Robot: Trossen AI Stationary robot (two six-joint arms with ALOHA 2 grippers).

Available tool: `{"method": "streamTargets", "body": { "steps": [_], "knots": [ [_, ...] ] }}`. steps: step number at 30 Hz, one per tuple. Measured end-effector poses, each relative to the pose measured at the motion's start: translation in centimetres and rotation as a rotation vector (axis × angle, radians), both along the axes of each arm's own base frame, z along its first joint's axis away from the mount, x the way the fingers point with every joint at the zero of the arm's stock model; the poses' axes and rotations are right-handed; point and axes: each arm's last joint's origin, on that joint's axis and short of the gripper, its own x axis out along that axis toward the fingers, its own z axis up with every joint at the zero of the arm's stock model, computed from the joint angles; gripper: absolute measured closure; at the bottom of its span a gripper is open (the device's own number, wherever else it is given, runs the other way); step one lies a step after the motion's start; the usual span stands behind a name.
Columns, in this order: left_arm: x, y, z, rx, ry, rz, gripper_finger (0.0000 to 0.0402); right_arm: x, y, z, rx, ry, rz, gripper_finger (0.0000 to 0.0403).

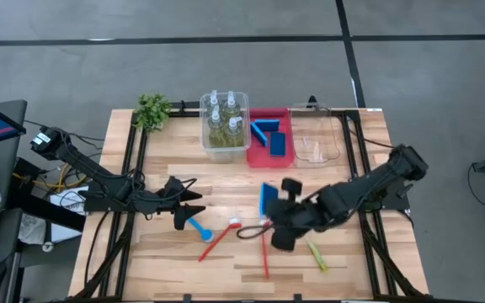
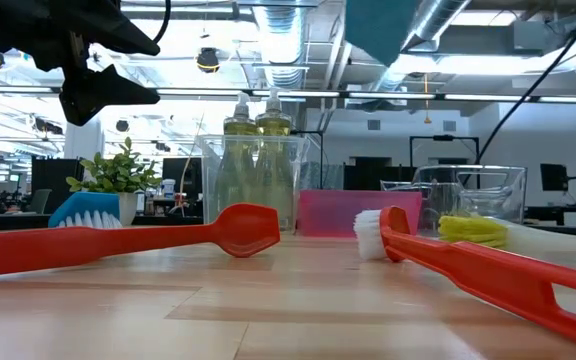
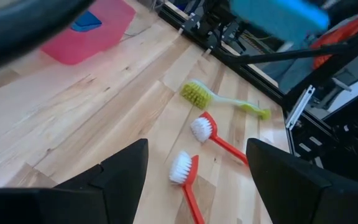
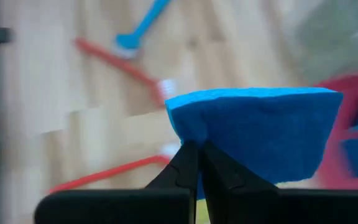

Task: Pick & Place Kitchen Sink Supplies
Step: Put the blue sponge into the red bin

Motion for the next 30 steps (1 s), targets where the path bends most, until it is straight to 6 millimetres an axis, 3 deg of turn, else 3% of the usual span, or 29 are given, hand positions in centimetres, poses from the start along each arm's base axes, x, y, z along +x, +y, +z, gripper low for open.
{"method": "streamTargets", "body": {
  "steps": [11,21,30],
  "knots": [
    [0.1,0.4,0.4,-0.043,-0.077,0.175,0.0128,0.2,-9.2,1.2,-0.328,0.126,-0.04,0.0403],
    [0.1,1.3,0.7,0.015,-0.133,0.379,0.0128,1.3,-18.6,-0.9,-0.171,0.309,0.09,0.0403],
    [0.9,3.7,0.7,0.059,-0.123,0.513,0.0128,2.7,-23.9,-4.7,-0.116,0.459,0.104,0.0398]
  ]
}}
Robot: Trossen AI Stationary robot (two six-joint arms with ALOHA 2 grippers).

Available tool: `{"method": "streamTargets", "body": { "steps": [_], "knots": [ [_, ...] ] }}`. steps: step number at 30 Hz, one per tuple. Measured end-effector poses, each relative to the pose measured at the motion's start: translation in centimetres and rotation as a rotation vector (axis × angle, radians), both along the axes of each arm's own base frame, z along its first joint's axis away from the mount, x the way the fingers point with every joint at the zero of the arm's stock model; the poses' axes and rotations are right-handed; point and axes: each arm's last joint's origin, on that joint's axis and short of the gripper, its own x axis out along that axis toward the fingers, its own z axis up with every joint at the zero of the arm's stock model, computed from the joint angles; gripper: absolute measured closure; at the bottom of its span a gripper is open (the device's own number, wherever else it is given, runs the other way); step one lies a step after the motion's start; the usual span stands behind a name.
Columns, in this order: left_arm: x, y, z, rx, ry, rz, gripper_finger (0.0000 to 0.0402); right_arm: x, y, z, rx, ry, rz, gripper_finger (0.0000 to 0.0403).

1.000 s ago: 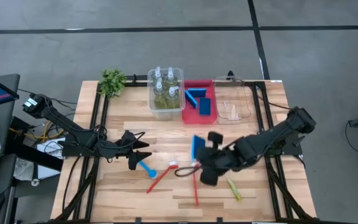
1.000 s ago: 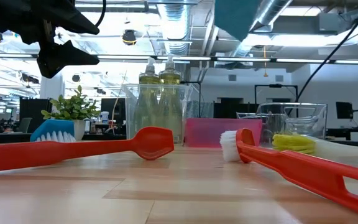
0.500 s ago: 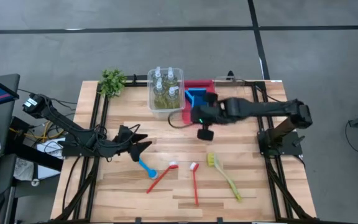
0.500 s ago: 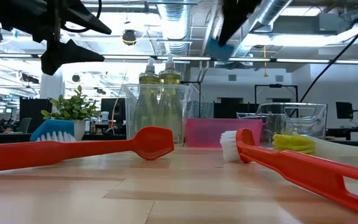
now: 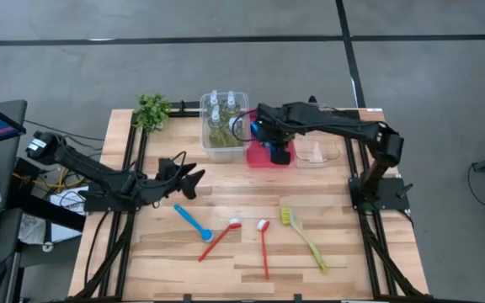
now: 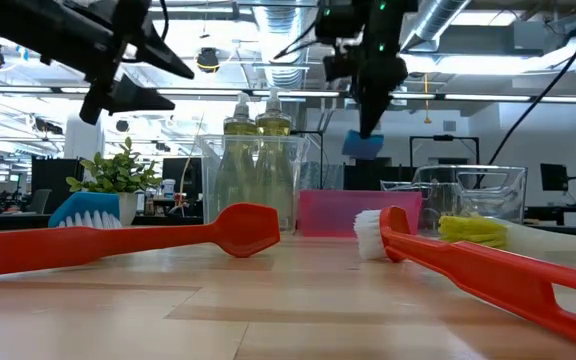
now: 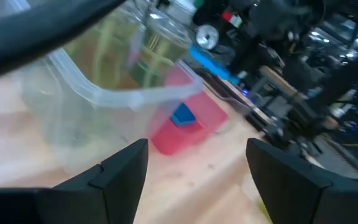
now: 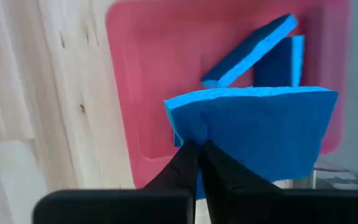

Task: Pick & Place Kitchen Sink Supplies
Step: Put the blue sponge into the red bin, then put the yellow dish brush into the transparent bin

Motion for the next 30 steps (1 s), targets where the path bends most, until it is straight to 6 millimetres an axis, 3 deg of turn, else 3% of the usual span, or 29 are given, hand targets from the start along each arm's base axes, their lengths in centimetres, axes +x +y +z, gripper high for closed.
{"method": "streamTargets", "body": {
  "steps": [8,15,23,30],
  "knots": [
    [0.5,2.2,0.0,0.013,0.019,0.096,0.0128,1.6,-2.0,-4.1,0.058,0.155,0.008,0.034],
    [0.8,3.5,-0.1,-0.021,0.028,0.077,0.0128,1.8,-2.1,-5.3,0.081,0.233,0.041,0.0261],
    [1.0,3.3,-0.2,-0.06,0.033,-0.016,0.0128,-0.7,-0.7,-1.9,0.104,0.174,-0.137,0.0236],
    [1.1,2.8,-0.2,-0.091,0.042,-0.121,0.0128,-3.3,2.8,3.4,0.115,-0.114,-0.335,0.0259]
  ]
}}
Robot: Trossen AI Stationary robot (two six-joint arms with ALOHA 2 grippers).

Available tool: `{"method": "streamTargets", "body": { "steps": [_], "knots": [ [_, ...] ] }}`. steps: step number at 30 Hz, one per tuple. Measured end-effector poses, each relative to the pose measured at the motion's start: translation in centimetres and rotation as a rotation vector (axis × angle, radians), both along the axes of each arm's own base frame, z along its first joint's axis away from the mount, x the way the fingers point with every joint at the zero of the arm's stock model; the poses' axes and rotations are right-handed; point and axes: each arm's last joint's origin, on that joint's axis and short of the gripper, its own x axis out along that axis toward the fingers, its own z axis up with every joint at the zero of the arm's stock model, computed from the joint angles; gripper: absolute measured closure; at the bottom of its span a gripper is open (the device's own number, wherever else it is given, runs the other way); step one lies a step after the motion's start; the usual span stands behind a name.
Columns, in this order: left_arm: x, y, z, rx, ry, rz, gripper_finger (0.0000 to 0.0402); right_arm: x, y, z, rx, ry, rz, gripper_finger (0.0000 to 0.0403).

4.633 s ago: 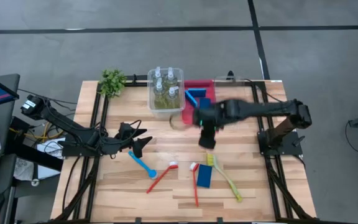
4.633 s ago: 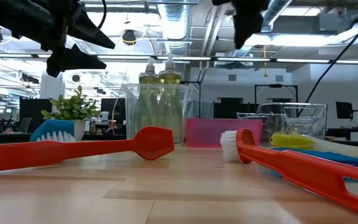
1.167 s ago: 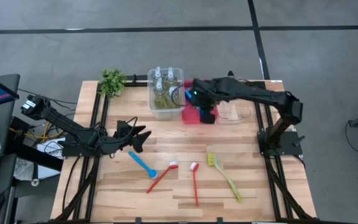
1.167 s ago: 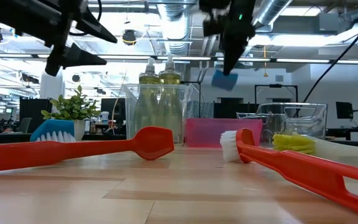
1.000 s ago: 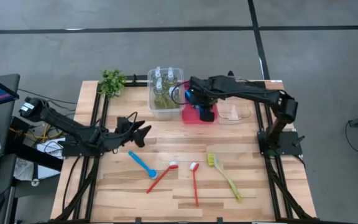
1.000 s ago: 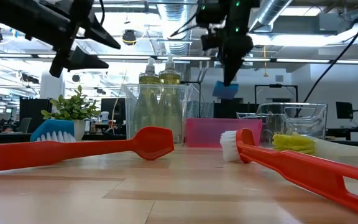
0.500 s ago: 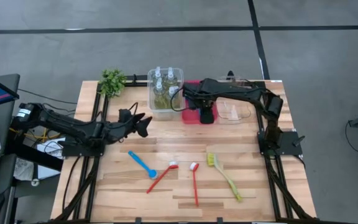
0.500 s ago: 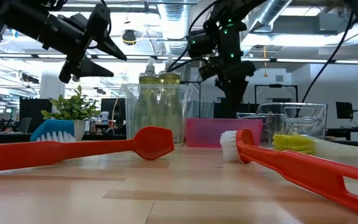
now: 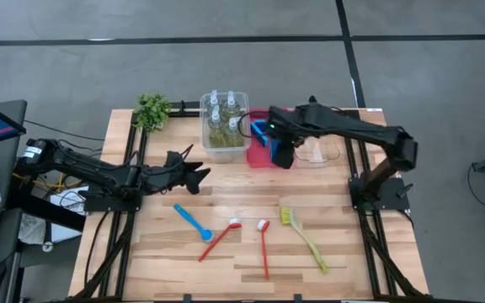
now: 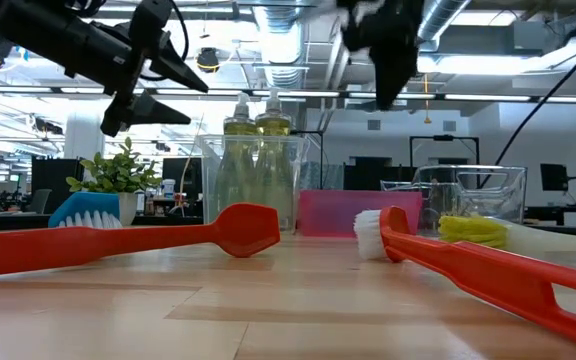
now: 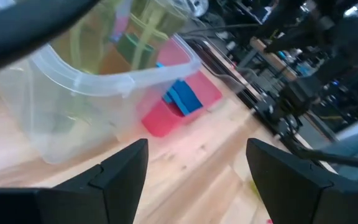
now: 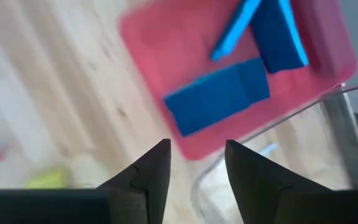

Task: Pick & Place Kitchen Sink Supplies
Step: Put the yellow dish brush into the transparent bin

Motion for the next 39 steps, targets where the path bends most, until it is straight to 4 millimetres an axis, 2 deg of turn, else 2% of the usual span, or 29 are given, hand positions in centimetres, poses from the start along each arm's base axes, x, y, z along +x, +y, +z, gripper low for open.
{"method": "streamTargets", "body": {
  "steps": [4,9,13,19,25,29,35,39],
  "knots": [
    [0.0,-0.4,0.0,-0.004,-0.001,-0.026,0.0128,-1.3,2.5,1.9,0.019,-0.101,-0.032,0.0272],
    [-0.1,-0.9,0.0,-0.004,0.0,-0.054,0.0128,-2.7,6.2,3.2,0.062,-0.138,-0.011,0.028],
    [-0.2,-1.3,0.0,0.014,0.008,-0.08,0.0128,-3.8,9.1,3.6,0.075,-0.136,-0.007,0.0279],
    [-0.3,-1.9,0.0,0.045,0.022,-0.117,0.0128,-4.4,13.8,3.6,0.109,-0.164,0.011,0.028],
    [-0.3,-2.1,0.0,0.056,0.037,-0.177,0.0128,-3.6,17.5,2.4,0.093,-0.181,-0.12,0.0276],
    [-0.3,-2.2,-0.1,0.065,0.047,-0.218,0.0128,-3.0,19.7,0.8,0.099,-0.124,-0.174,0.0257],
    [-0.2,-2.3,-0.1,0.061,0.047,-0.231,0.0128,-1.9,22.3,-1.9,0.061,-0.024,-0.242,0.0219],
    [-0.2,-2.4,-0.1,0.04,0.048,-0.284,0.0128,-0.9,23.6,-3.8,0.02,0.032,-0.248,0.021]
  ]
}}
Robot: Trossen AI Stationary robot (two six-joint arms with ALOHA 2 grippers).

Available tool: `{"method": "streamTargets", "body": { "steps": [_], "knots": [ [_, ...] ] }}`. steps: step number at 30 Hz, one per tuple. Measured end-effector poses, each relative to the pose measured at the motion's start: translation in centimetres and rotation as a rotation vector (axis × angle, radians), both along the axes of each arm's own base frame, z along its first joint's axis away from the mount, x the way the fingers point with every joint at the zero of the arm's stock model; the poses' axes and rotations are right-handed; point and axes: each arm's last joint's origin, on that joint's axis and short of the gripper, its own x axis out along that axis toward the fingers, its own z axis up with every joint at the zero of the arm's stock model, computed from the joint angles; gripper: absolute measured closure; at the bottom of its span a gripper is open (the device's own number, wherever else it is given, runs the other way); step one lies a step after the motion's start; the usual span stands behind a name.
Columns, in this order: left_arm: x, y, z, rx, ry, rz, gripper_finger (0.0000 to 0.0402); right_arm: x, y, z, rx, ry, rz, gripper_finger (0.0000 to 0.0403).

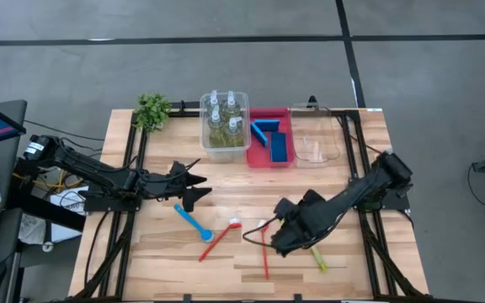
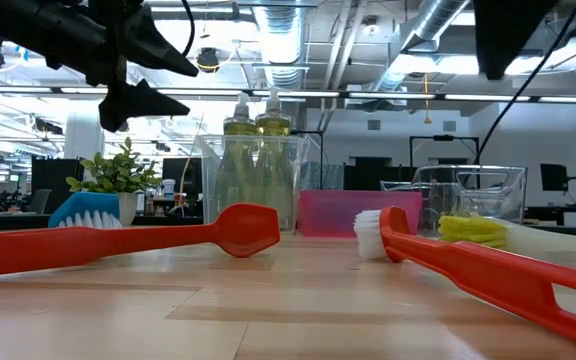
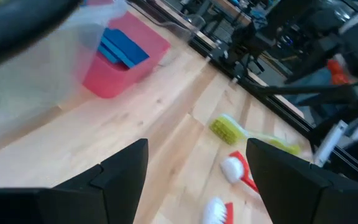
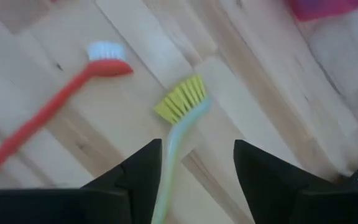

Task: Pick & Place Kitchen Sink Supplies
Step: Put the yellow dish brush into the transparent bin

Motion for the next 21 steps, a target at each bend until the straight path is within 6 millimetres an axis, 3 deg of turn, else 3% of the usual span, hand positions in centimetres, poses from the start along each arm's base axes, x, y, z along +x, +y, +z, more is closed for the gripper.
{"method": "streamTargets", "body": {
  "steps": [11,21],
  "knots": [
    [0.0,-0.2,0.0,-0.025,0.004,-0.048,0.0128,1.6,1.2,-4.1,-0.071,0.247,0.062,0.0228],
    [0.0,-0.1,0.0,-0.025,0.004,-0.046,0.0128,1.1,1.2,-4.1,-0.083,0.305,0.1,0.0233]
  ]
}}
